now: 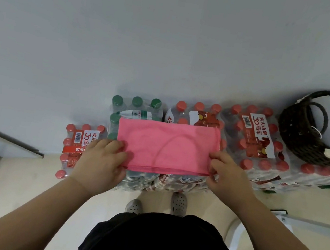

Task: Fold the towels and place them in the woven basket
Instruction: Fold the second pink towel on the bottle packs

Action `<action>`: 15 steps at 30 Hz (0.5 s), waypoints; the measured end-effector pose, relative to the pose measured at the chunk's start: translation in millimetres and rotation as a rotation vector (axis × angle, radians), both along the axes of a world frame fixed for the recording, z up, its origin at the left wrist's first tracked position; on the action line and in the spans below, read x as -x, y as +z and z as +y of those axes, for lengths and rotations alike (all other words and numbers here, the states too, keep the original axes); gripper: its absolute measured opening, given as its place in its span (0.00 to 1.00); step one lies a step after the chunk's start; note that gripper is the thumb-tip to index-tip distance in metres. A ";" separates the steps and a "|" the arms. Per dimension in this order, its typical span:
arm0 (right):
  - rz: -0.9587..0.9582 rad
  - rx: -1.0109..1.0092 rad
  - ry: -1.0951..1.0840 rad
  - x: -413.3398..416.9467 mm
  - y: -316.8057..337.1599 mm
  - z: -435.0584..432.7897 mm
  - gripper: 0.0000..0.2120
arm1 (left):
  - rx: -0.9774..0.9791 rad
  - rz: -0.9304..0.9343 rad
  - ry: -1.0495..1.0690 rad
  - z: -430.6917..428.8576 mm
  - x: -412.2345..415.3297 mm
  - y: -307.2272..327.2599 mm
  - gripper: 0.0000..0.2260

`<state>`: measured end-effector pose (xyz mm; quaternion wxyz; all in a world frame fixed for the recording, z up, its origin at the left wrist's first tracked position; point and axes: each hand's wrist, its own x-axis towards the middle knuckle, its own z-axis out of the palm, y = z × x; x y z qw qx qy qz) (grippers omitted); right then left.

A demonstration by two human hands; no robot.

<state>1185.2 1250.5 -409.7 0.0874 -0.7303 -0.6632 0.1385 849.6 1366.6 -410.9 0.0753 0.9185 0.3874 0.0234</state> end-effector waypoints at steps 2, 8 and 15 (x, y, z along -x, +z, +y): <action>-0.083 0.031 -0.025 0.9 2.2 0.8 0.17 | 0.000 -0.054 0.029 -4.2 -1.7 6.1 0.15; -0.236 -0.070 -0.136 35.7 25.7 39.3 0.30 | -0.068 -0.069 0.171 10.9 -39.0 20.5 0.21; -0.232 0.282 -0.118 51.7 -17.5 68.5 0.43 | 0.168 0.230 0.200 15.0 -73.3 -14.2 0.39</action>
